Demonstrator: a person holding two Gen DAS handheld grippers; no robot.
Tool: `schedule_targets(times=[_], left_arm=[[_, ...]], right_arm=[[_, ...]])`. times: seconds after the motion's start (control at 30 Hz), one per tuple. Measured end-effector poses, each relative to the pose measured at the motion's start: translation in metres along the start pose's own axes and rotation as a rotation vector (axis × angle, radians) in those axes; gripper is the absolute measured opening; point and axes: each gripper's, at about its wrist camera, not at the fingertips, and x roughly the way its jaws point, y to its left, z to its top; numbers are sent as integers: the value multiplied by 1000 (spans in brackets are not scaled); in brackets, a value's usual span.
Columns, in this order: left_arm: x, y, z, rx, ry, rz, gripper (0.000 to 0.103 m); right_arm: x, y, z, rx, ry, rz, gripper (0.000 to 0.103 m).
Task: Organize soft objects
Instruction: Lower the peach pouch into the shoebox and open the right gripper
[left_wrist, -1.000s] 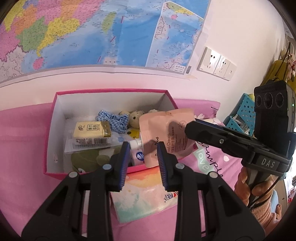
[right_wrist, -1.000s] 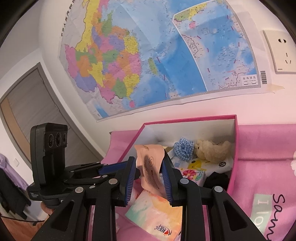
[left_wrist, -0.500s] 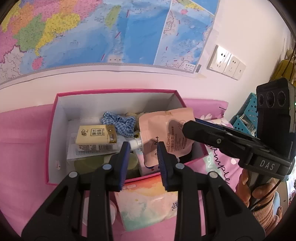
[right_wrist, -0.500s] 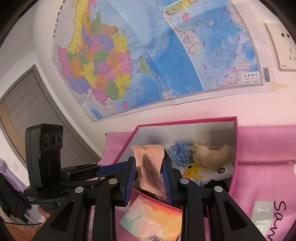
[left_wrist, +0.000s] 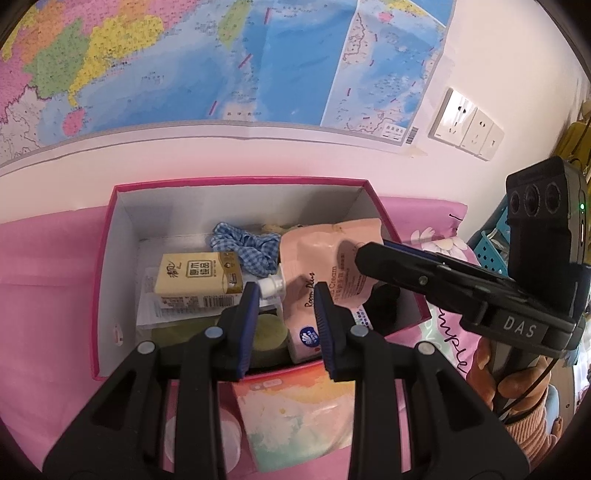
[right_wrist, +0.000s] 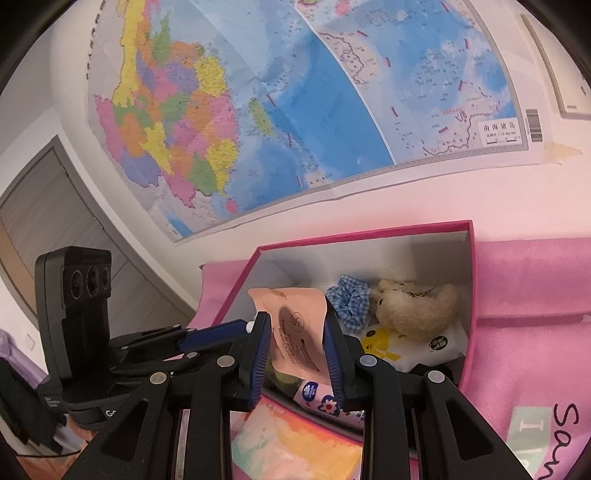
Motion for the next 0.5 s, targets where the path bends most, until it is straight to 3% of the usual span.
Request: schedule_targets(times=[0.5], left_arm=[[17, 7, 8, -21, 24, 7, 32]], right_arm=[[25, -10, 8, 22, 33, -42, 29]])
